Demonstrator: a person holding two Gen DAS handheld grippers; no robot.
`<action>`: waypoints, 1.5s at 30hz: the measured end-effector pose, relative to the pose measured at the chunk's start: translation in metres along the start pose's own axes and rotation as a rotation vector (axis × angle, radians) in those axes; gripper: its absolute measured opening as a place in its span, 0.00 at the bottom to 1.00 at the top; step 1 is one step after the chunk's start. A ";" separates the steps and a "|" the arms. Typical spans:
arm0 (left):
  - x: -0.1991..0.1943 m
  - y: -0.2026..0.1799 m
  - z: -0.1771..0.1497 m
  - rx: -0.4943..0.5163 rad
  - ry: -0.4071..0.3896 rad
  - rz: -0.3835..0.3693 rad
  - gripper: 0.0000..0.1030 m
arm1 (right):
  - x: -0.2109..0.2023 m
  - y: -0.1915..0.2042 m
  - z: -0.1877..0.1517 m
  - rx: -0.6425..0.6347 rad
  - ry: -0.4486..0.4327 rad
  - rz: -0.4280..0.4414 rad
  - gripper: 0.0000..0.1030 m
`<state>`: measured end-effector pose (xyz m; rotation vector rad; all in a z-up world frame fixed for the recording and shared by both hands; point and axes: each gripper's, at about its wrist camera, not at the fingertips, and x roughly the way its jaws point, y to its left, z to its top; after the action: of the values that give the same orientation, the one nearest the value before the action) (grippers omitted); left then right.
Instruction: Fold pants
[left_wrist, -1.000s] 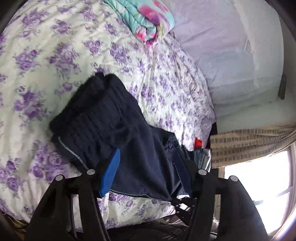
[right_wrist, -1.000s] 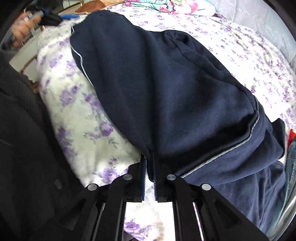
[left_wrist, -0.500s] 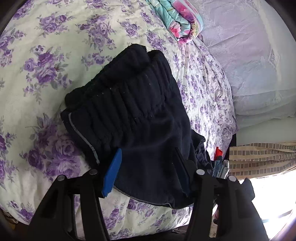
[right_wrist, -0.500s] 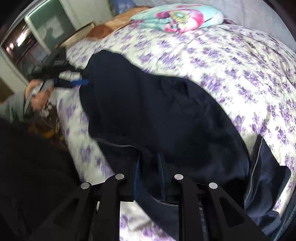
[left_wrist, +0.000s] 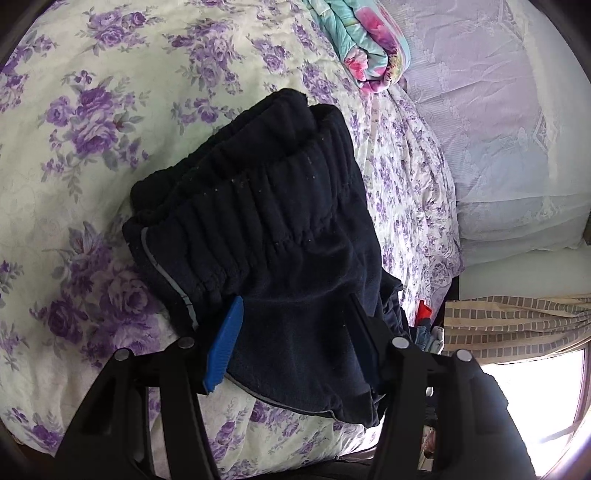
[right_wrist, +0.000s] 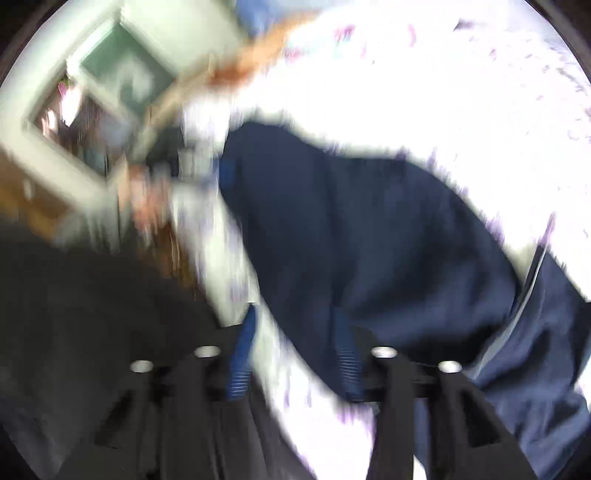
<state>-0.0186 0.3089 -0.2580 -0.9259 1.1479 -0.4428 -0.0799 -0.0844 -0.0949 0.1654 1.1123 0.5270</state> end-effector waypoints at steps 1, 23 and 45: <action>0.000 0.001 0.000 -0.004 -0.004 -0.006 0.54 | 0.013 -0.007 0.015 0.029 -0.022 -0.017 0.49; -0.009 0.004 -0.013 -0.066 -0.062 0.014 0.54 | 0.137 -0.052 0.100 -0.048 0.012 -0.056 0.16; -0.011 -0.085 -0.006 0.306 -0.124 0.174 0.69 | 0.099 -0.056 0.094 0.080 -0.013 -0.073 0.35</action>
<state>-0.0158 0.2660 -0.1836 -0.5746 1.0045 -0.3996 0.0547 -0.0729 -0.1544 0.1964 1.1231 0.4162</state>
